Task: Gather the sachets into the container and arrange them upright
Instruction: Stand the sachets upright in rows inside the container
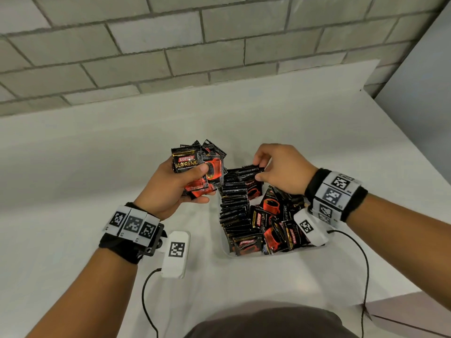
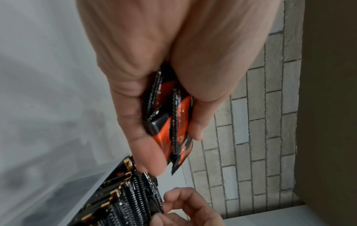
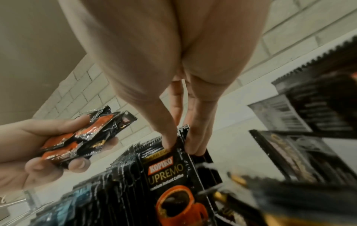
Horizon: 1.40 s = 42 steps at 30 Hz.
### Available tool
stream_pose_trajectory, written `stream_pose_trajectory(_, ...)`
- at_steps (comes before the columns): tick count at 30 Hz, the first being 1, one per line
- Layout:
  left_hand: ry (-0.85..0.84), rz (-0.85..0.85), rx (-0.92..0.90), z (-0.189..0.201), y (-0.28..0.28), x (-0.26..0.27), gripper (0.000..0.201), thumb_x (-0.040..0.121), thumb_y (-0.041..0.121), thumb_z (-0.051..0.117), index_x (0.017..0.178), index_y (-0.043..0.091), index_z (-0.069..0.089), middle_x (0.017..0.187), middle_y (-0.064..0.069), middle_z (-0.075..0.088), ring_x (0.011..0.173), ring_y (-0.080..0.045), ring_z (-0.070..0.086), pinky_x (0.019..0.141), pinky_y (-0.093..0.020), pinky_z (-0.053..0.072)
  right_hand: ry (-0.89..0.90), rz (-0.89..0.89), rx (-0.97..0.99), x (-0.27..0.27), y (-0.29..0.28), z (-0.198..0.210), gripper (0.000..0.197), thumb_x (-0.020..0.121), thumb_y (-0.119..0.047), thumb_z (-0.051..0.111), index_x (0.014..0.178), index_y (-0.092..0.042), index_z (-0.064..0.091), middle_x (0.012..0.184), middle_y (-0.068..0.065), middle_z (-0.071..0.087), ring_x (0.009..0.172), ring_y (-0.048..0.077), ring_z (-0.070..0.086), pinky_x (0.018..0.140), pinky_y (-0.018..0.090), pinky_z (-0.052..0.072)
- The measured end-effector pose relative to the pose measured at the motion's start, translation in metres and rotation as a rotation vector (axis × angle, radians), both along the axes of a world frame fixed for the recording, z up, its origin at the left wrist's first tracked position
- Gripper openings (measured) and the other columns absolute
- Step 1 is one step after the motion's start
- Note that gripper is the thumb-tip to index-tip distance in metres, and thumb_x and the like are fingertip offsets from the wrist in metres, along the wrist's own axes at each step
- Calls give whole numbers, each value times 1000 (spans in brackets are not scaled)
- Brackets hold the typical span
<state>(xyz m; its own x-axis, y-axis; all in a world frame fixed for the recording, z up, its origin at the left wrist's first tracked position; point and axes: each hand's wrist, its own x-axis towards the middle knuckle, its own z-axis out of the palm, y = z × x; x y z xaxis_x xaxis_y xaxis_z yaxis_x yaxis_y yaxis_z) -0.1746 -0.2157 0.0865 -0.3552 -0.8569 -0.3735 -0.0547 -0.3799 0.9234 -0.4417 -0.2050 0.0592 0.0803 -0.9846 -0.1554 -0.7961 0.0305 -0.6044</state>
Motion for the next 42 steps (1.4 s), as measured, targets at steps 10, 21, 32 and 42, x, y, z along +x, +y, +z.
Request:
stream_pose_trajectory(10,32,-14,-8,7,1,1,38,94,22,66,130,11,60,112,-21,75,91,-45,75,64,-38,64,52,-9,25,-13,1,16,53,76,-14,79,122,-26,55,112,-2,53,81,9,60,64,18,42)
stream_pose_trajectory(21,185,-168,31,24,18,-35,46,90,31,63,131,9,61,114,-24,73,91,-41,75,62,-35,64,-366,31,-119,29,29,84,46,67,-39,91,102,-25,65,86,2,66,63,17,66,67,35,59)
stream_pose_trajectory(32,179,-64,60,15,16,-27,34,94,8,63,128,4,60,112,-26,73,93,-44,75,65,-38,63,-528,-154,-42,0,28,69,25,85,-3,77,99,-8,57,89,9,72,68,30,75,67,56,61)
stream_pose_trajectory(42,180,-102,5,12,19,-38,60,81,9,73,137,9,53,122,-16,72,100,-38,74,68,-41,63,-539,-95,25,15,38,63,16,88,-17,76,88,-7,63,80,16,73,61,28,70,75,42,56)
